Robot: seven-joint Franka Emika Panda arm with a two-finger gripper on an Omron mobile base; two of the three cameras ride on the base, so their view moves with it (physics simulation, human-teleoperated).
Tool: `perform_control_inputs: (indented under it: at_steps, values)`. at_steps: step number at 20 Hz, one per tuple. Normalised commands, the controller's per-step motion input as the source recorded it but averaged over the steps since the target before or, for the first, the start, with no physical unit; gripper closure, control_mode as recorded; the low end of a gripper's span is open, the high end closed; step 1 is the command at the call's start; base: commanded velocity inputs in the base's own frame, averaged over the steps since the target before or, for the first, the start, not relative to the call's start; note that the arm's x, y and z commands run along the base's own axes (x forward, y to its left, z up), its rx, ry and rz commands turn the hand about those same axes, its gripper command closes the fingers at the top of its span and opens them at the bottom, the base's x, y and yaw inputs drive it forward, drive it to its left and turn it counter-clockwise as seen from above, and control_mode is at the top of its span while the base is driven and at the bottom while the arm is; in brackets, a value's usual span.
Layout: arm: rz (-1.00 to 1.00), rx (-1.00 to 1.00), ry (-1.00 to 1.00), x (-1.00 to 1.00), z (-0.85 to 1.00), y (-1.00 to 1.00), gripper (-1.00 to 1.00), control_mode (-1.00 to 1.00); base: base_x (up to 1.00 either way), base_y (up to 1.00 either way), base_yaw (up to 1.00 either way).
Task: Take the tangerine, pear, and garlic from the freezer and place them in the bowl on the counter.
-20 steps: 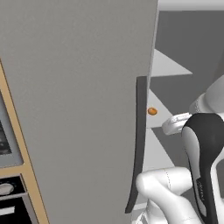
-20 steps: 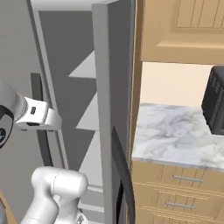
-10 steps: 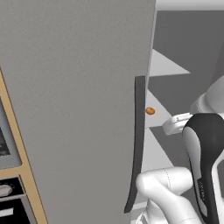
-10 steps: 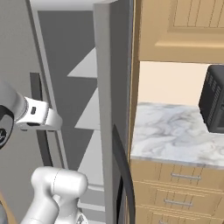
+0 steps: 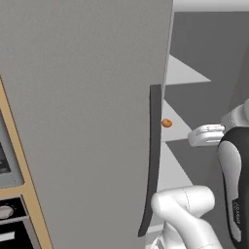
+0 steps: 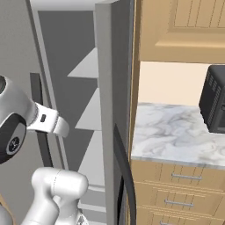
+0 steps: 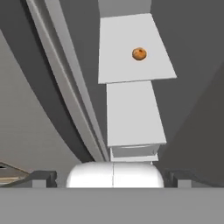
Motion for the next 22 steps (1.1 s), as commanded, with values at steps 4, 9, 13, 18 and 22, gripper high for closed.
perform_control_inputs:
  at_steps: [4, 9, 13, 18, 22]
  values:
    - [-0.29, 0.13, -0.13, 0.2, -0.18, 0.0, -1.0, -1.0, 0.0, 0.0, 0.0]
    - [-0.33, 0.15, 0.0, 0.37, 0.02, 0.0, -1.0, -1.0, 0.0, 0.0, 0.0]
    - [-0.23, 0.27, 0.02, 0.18, 0.09, 0.0, -1.0, -1.0, 0.0, 0.0, 0.0]
    - [-0.25, 0.24, 0.0, 0.23, 0.0, 0.0, -1.0, -1.0, 0.0, 0.0, 0.0]
    - [-0.27, 0.23, 0.0, 0.23, 0.0, 0.0, -1.0, -1.0, 0.0, 0.0, 0.0]
